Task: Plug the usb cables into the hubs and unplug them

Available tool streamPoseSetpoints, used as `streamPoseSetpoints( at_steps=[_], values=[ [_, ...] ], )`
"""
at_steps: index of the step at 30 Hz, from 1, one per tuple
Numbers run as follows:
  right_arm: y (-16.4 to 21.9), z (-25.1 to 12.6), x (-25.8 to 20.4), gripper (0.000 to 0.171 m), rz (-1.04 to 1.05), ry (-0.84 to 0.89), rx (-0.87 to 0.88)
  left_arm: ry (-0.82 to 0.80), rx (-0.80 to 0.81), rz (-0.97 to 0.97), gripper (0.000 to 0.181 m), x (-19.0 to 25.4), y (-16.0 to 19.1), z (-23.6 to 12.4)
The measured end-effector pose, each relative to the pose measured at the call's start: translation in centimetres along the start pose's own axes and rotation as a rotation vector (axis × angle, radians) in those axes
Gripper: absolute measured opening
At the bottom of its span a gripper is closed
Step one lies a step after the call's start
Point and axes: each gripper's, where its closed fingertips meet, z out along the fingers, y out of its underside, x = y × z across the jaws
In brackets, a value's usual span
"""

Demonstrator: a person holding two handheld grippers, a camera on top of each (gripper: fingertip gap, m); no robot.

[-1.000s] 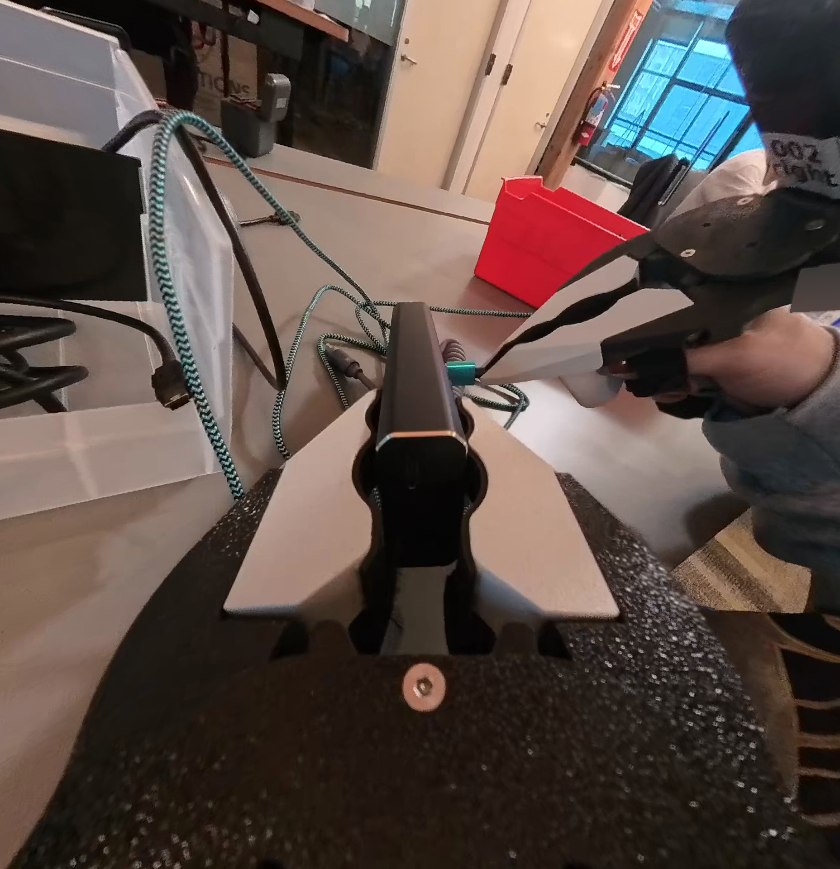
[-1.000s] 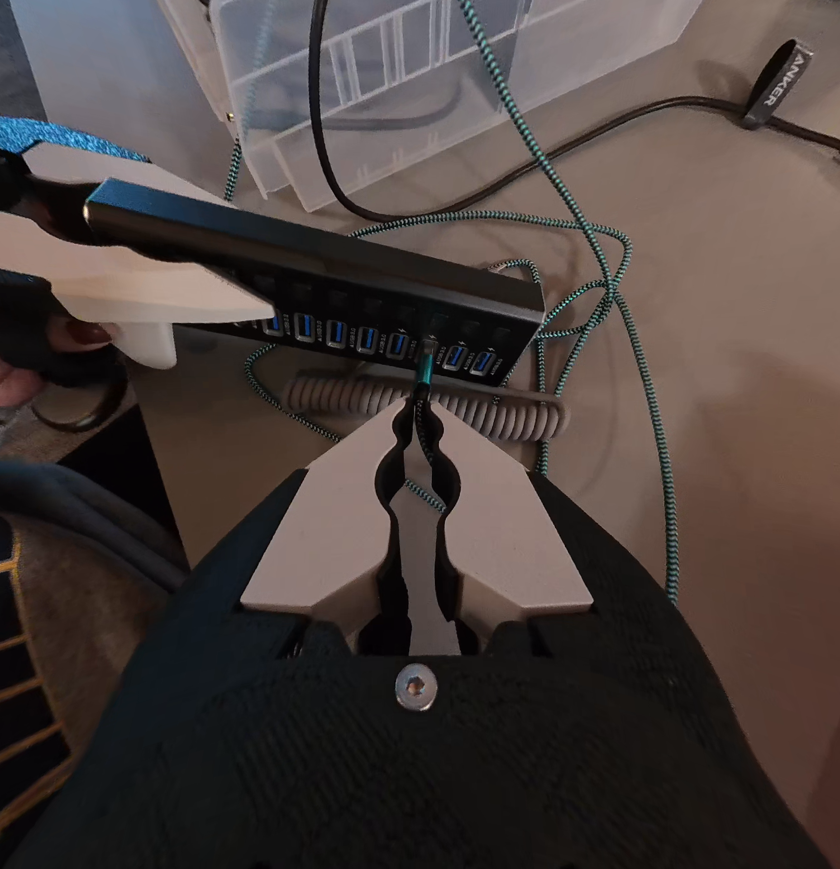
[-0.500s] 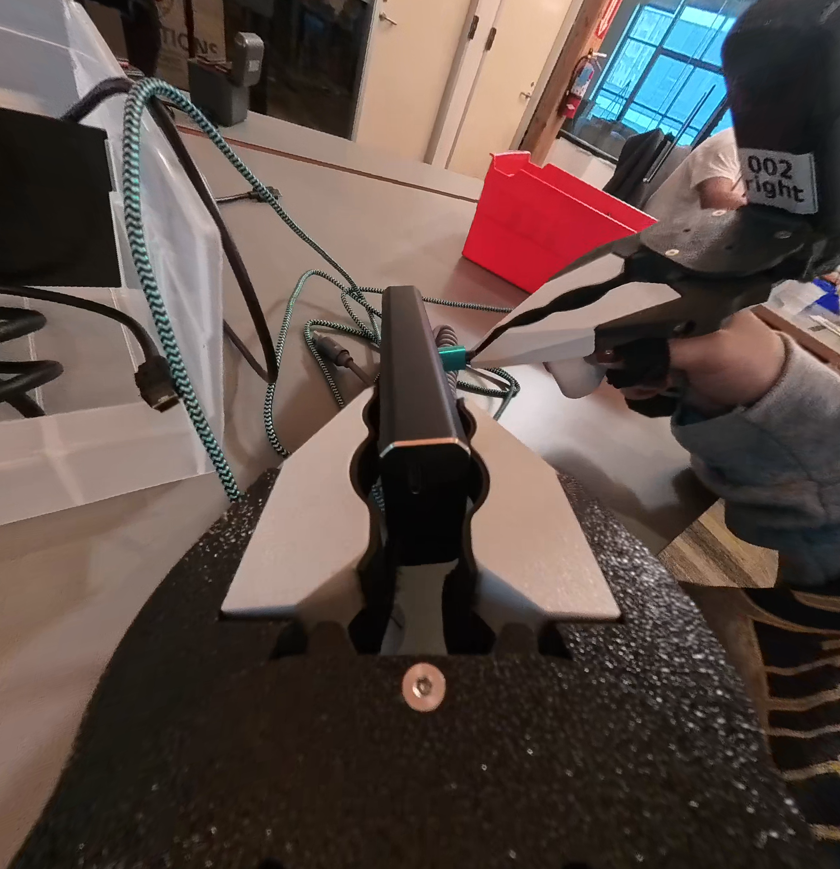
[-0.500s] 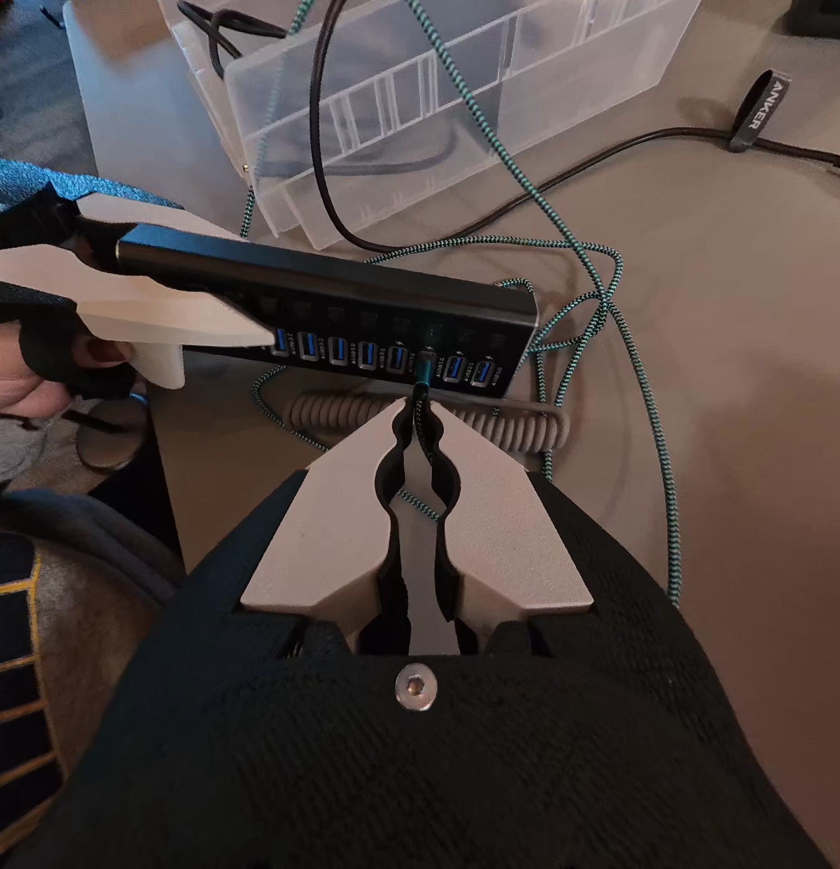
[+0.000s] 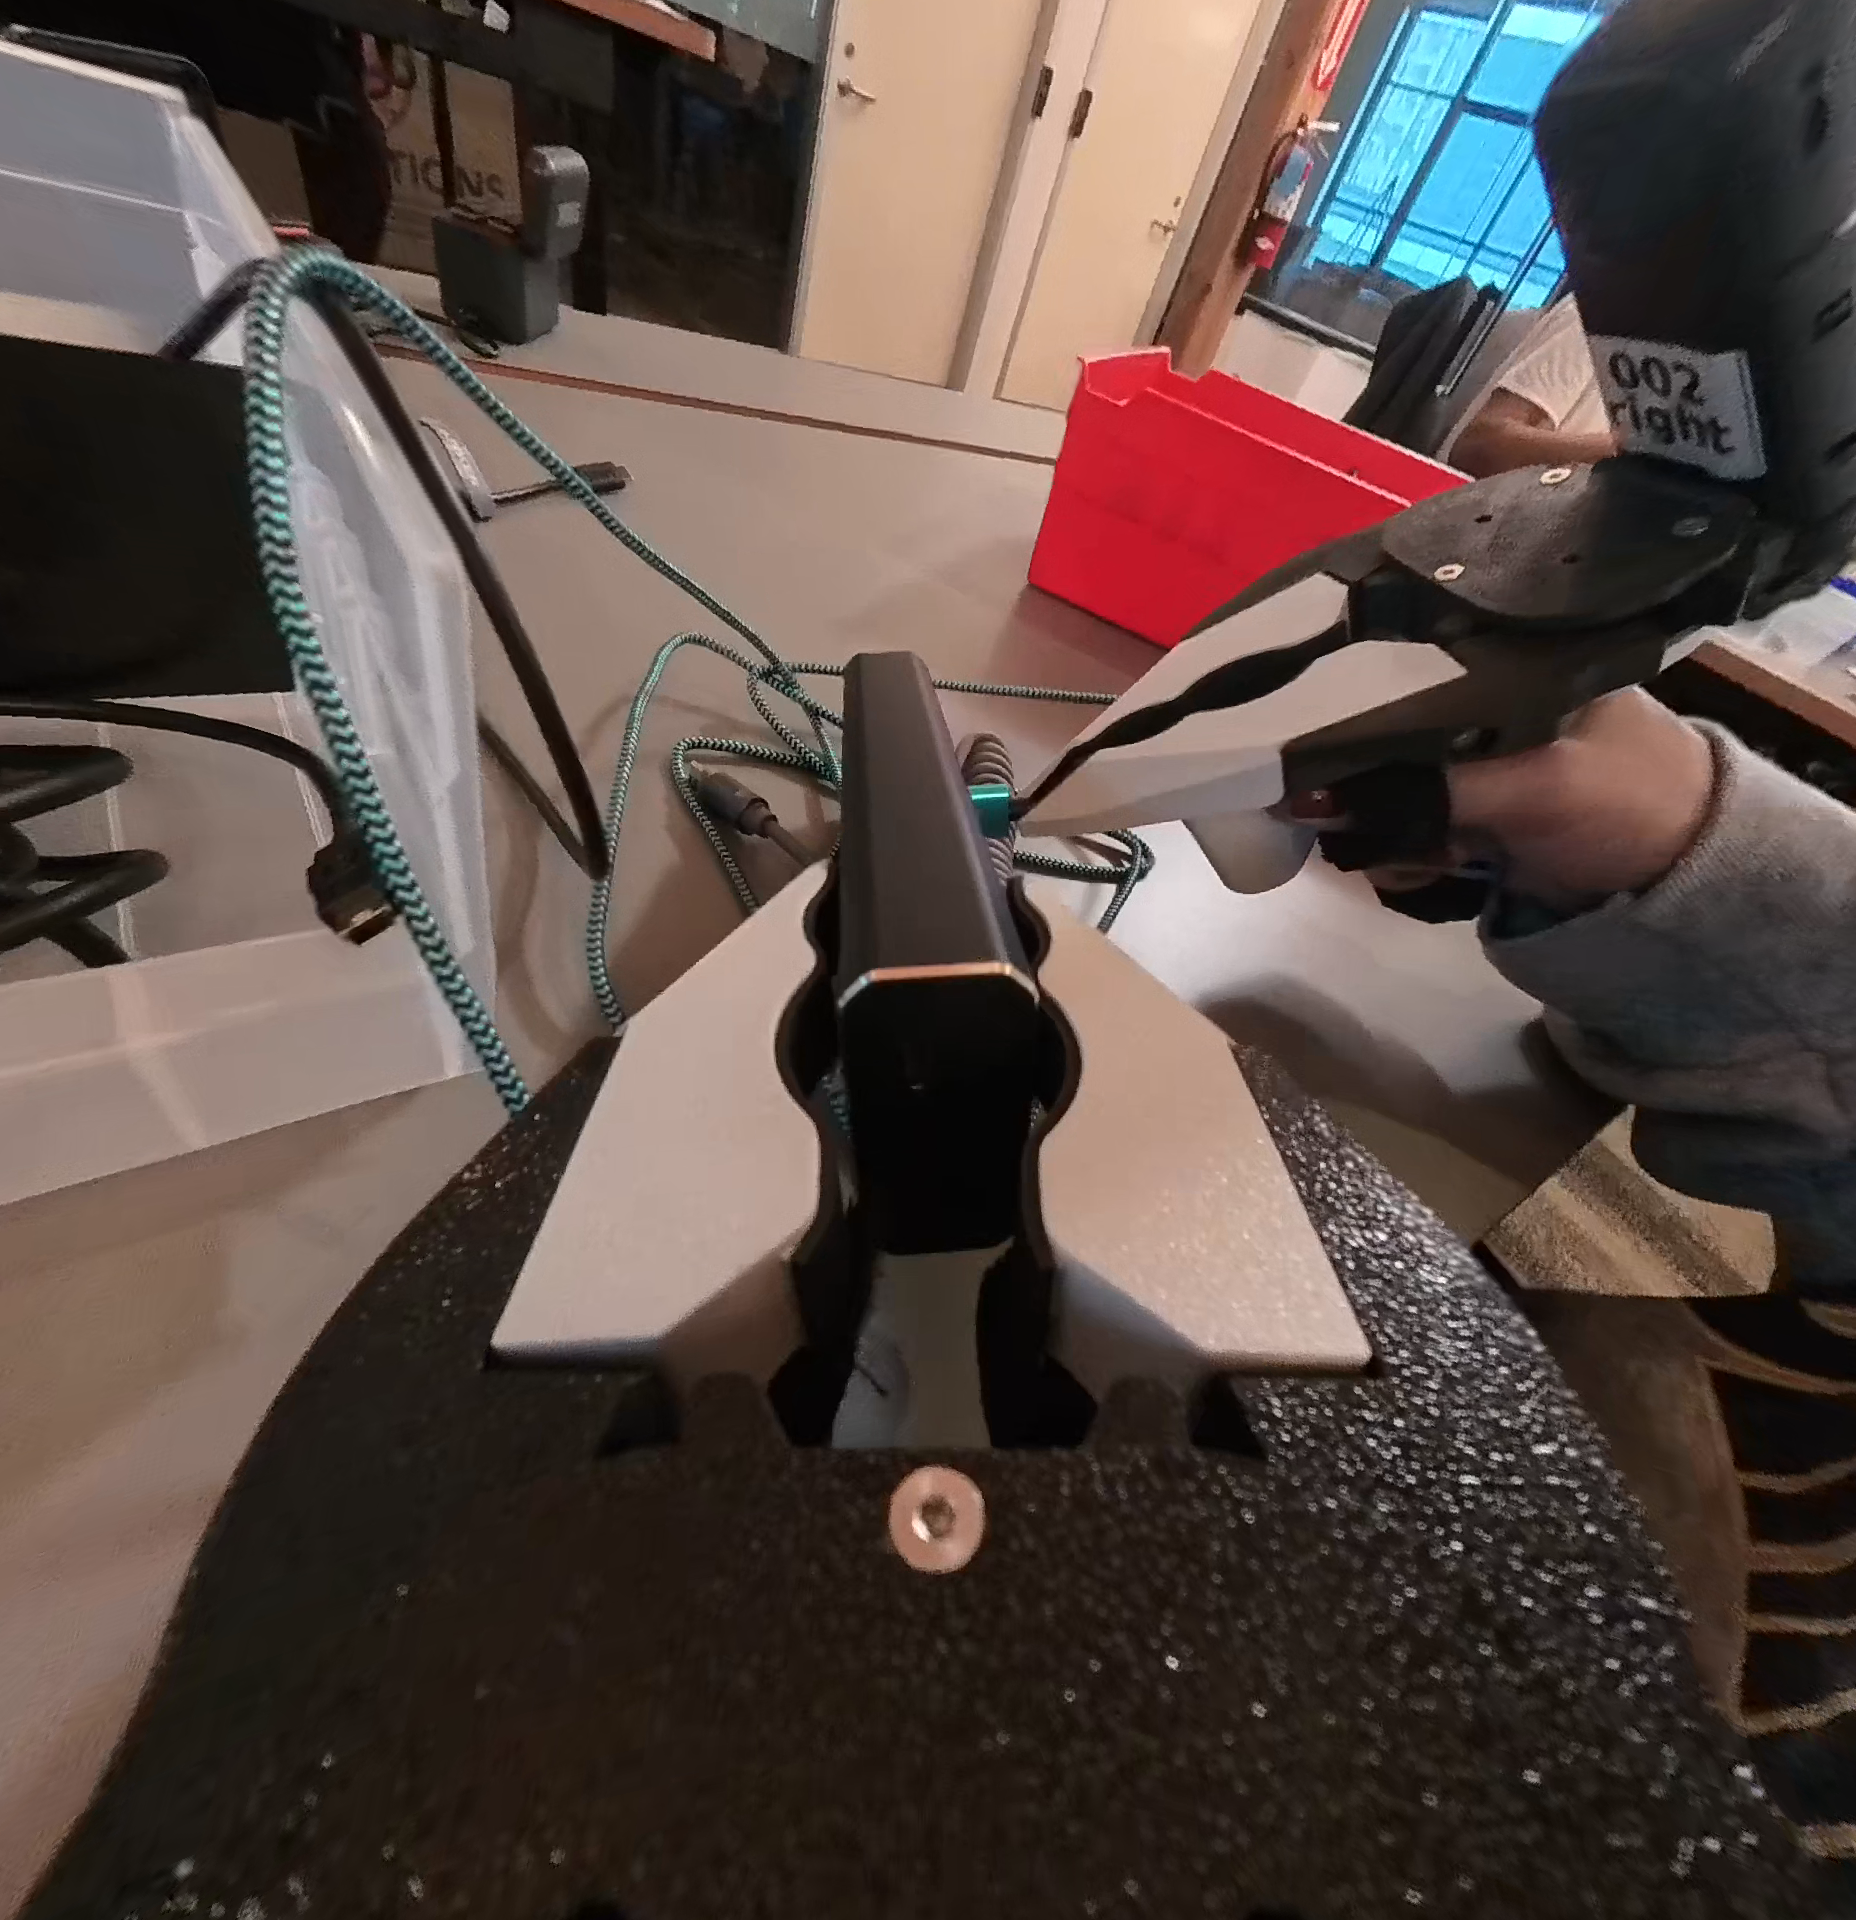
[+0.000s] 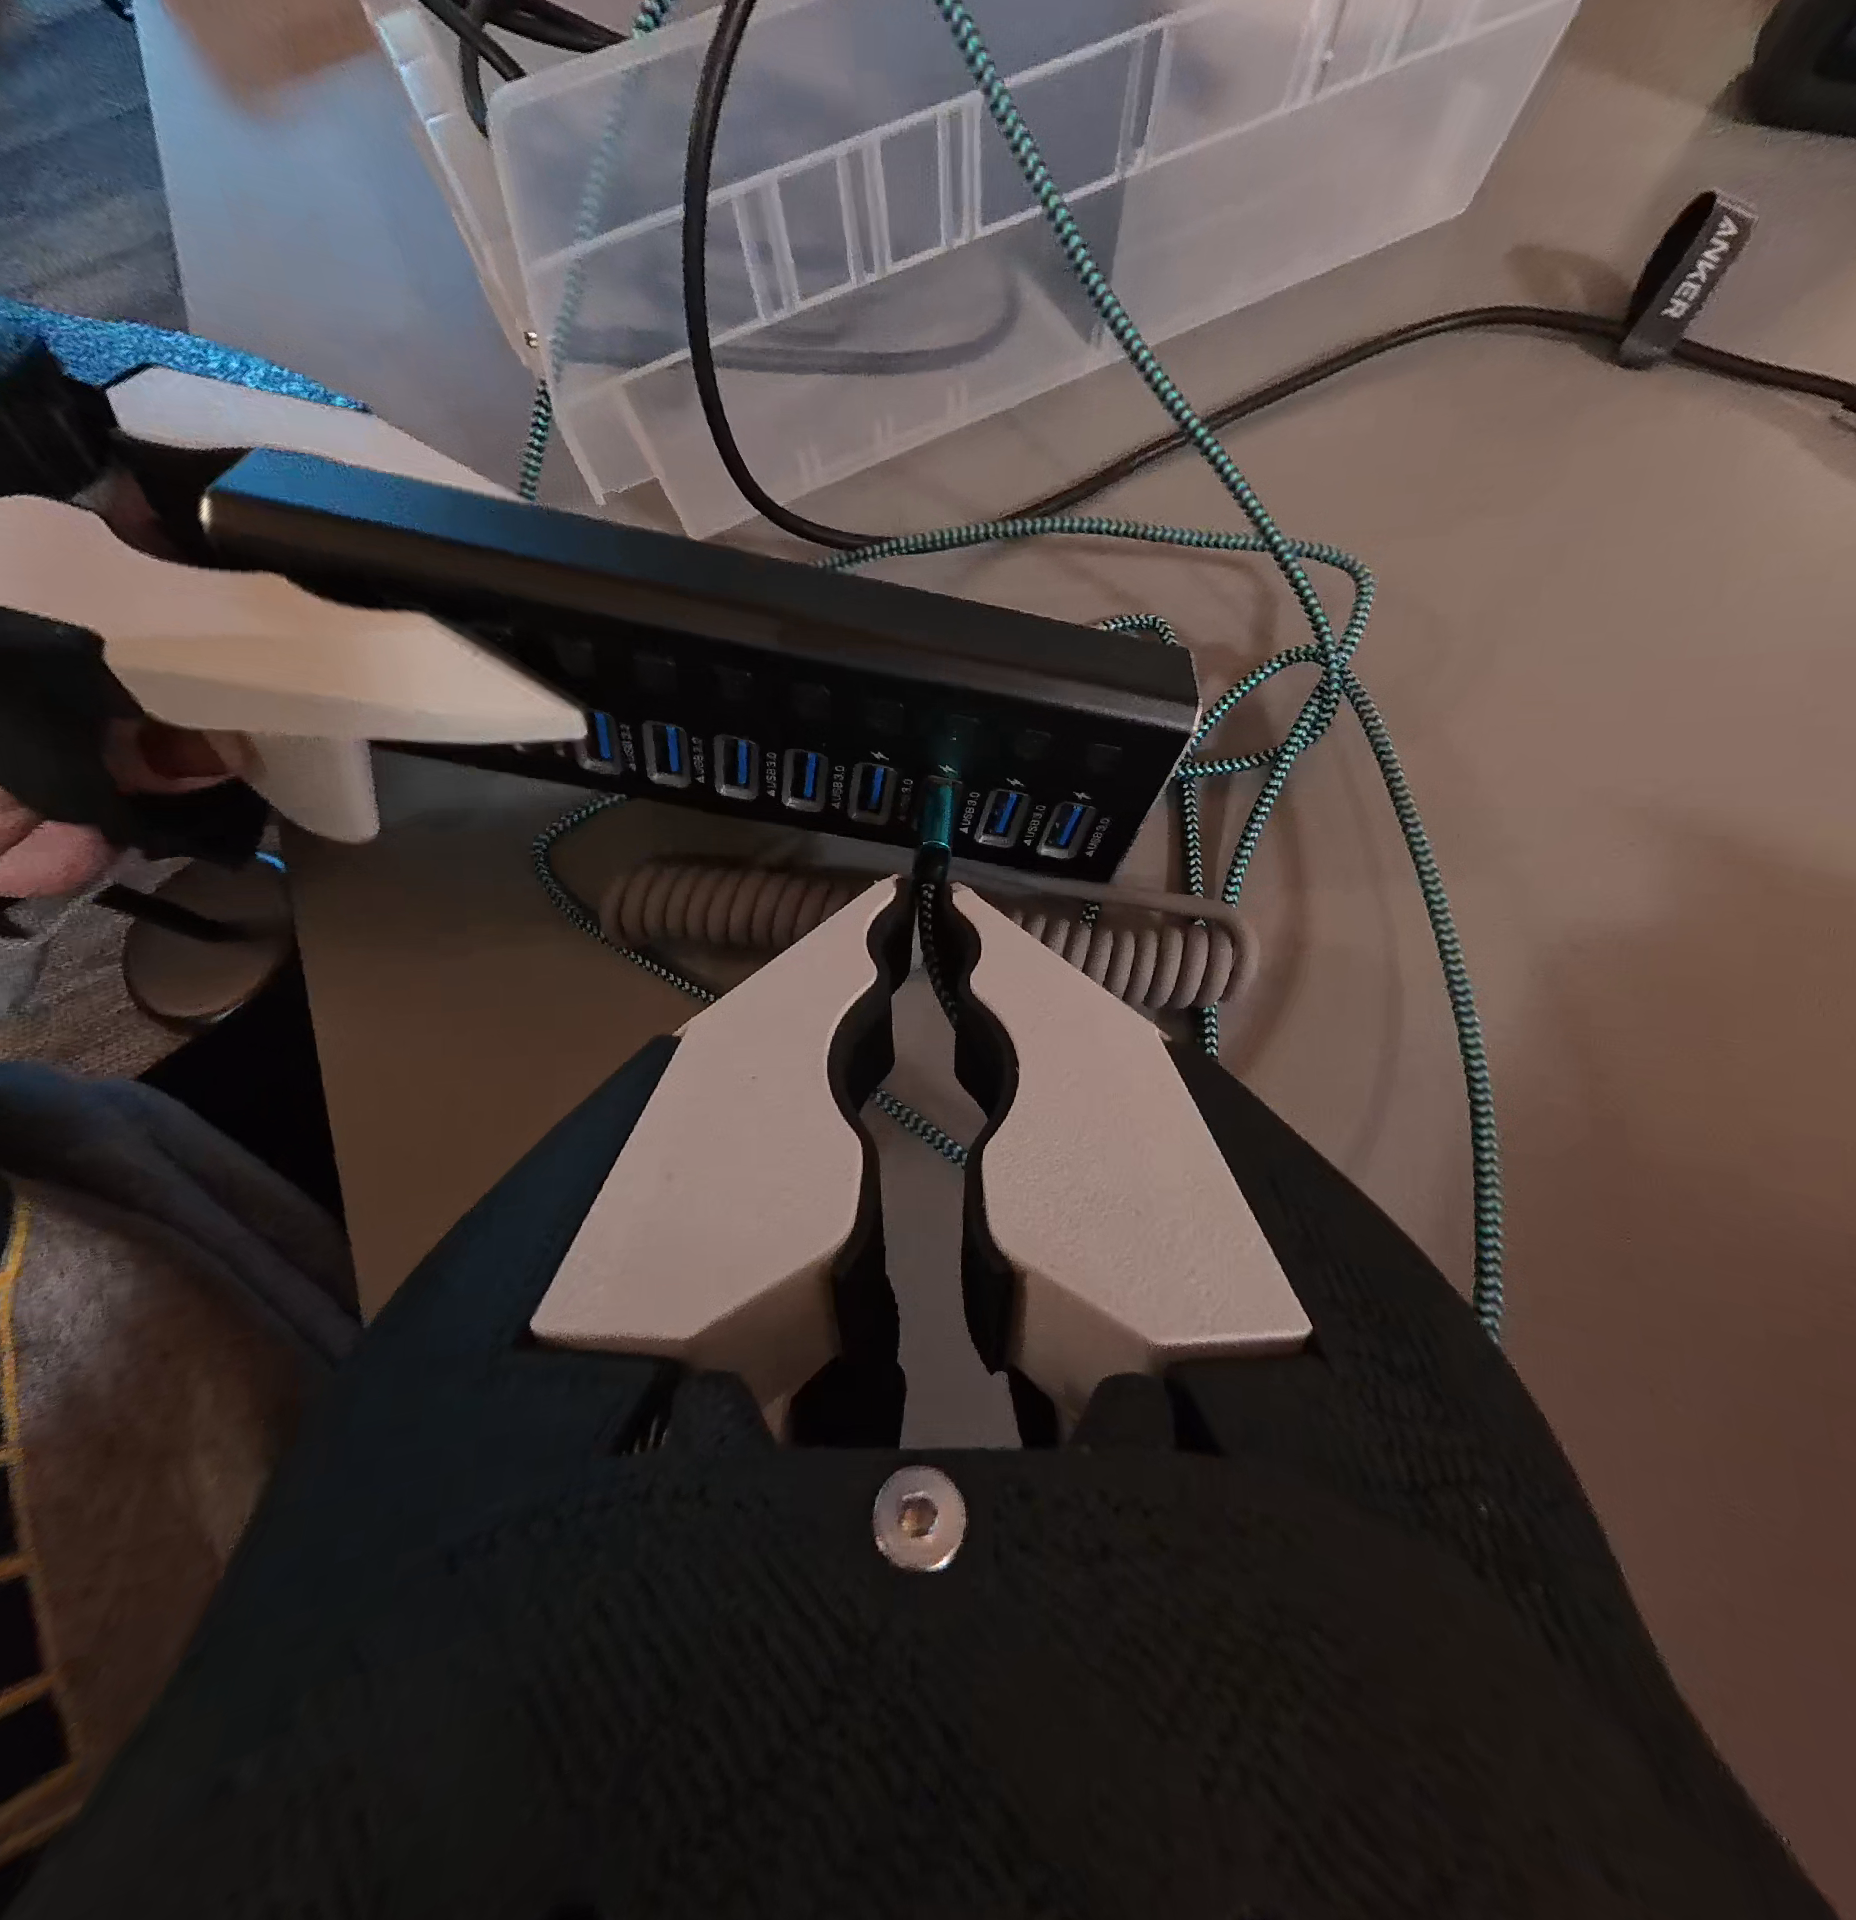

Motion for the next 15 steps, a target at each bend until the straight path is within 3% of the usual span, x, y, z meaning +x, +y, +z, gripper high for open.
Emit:
streamPoseSetpoints(
  at_steps=[2,5,9,11,15],
  values=[
    [0.1,-0.1,-0.4,0.005,0.003,-0.044,-0.003,0.005,0.023,-0.019,0.028,-0.1,-0.3,-0.2],
    [0.2,-1.3,-2.1,0.028,0.056,-0.206,-0.028,0.024,0.051,-0.046,0.027,-0.1,-0.6,-0.5],
    [-0.5,-4.3,-0.9,0.032,0.041,-0.263,0.026,0.061,0.066,-0.109,0.028,-0.2,-0.9,-0.8],
    [-0.2,-6.0,0.0,0.026,0.042,-0.291,0.034,0.078,0.061,-0.118,0.027,-0.1,-0.8,-0.8],
    [-0.8,-9.0,0.7,0.033,-0.022,-0.326,0.124,0.127,0.035,-0.065,0.027,1.0,-0.4,-0.7]
  ],
)
